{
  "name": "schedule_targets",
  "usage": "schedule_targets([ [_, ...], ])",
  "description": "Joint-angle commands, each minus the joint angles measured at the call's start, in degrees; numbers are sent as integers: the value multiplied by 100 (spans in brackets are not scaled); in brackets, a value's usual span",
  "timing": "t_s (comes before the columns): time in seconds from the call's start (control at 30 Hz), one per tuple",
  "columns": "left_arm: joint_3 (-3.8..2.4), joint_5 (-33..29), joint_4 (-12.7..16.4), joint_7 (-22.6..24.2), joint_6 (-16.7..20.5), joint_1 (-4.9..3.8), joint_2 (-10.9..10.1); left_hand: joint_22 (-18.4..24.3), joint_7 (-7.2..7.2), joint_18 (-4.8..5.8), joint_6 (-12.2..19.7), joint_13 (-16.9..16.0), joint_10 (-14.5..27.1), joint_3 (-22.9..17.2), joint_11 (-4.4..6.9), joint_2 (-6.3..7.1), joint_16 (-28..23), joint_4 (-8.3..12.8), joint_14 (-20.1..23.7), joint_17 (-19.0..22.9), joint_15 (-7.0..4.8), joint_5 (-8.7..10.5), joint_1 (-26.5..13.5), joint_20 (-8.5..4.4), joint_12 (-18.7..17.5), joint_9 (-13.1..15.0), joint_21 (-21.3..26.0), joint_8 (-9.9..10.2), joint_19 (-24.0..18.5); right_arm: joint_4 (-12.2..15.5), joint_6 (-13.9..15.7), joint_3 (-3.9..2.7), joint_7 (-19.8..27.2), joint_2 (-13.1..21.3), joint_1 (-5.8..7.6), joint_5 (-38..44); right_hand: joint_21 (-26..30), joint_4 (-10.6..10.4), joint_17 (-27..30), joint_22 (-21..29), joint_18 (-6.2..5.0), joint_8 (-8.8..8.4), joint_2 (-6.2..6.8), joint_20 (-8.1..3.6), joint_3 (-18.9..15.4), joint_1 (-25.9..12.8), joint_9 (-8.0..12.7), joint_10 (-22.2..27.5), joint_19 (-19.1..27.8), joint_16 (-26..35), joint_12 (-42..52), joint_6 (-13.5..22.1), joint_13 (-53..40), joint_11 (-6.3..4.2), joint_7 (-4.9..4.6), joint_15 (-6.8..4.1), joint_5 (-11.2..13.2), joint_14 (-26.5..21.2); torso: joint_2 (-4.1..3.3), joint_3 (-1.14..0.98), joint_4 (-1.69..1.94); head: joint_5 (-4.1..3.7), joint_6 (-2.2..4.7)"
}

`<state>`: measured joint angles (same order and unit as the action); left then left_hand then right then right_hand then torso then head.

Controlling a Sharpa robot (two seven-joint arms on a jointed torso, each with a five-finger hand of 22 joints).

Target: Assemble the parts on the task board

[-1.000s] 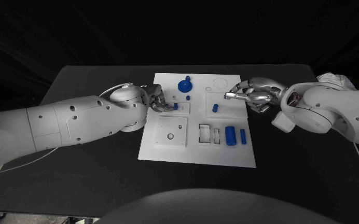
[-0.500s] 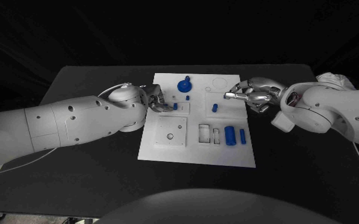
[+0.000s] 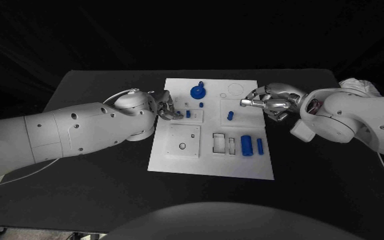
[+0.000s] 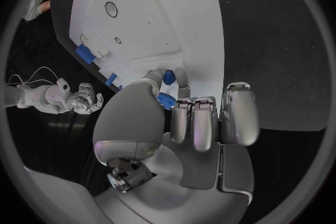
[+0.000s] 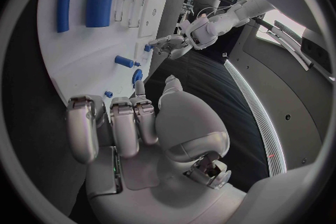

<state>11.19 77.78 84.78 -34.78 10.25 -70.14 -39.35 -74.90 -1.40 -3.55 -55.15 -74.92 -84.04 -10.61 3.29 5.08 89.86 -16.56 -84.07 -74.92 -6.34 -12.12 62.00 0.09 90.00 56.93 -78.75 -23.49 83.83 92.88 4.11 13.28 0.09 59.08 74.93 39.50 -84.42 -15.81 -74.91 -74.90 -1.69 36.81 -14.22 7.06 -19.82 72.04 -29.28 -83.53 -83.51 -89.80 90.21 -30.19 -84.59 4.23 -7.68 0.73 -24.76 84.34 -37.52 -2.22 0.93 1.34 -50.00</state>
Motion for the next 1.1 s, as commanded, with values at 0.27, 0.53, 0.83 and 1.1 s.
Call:
schedule_targets([
  [0.27,23,-4,13,35,-89,25,-29,-484,5,27,61,-1508,-596,72,-38,27,14,-8,-593,-1508,44,36,64,47,0,32,29,-62,5,-2,-127,1,15,-8,-12,18,34,23,-1509,-1236,-38,-28,-5,1,21,45,6,-647,23,-20,-21,2,-541,-85,-20,-13,-23,566,2,-3,-2,25,0],
  [0.53,23,-68,47,226,-99,25,-41,-468,-6,20,138,-1508,-596,231,-51,90,14,-15,-593,-1508,56,382,73,57,0,76,73,-112,-15,-6,-139,1,3,-14,-15,18,38,24,-1509,-1235,-39,-28,-5,1,22,48,6,-647,28,-20,-21,0,-541,-84,-21,-12,-25,566,4,-5,-8,34,0],
  [0.83,23,-167,131,586,122,23,-159,-457,-25,13,202,-1508,-596,414,-71,195,14,-32,-593,-1508,76,680,67,74,0,88,113,-135,-36,-9,-143,1,-11,-7,-18,19,40,28,-1509,-1234,-40,-25,-6,1,27,57,5,-647,30,-20,-21,-7,-541,-83,-21,-12,-30,566,5,-5,-5,27,0],
  [1.1,22,-160,330,901,214,18,-365,-434,-52,0,310,-1508,-596,511,-73,326,14,-22,-593,-1508,85,793,440,87,0,100,173,-157,-71,-10,-142,1,-14,-3,-19,19,40,28,-1509,-1234,-40,-25,-6,1,27,57,5,-647,30,-20,-21,-7,-541,-83,-21,-12,-30,566,7,-7,-6,24,0],
])
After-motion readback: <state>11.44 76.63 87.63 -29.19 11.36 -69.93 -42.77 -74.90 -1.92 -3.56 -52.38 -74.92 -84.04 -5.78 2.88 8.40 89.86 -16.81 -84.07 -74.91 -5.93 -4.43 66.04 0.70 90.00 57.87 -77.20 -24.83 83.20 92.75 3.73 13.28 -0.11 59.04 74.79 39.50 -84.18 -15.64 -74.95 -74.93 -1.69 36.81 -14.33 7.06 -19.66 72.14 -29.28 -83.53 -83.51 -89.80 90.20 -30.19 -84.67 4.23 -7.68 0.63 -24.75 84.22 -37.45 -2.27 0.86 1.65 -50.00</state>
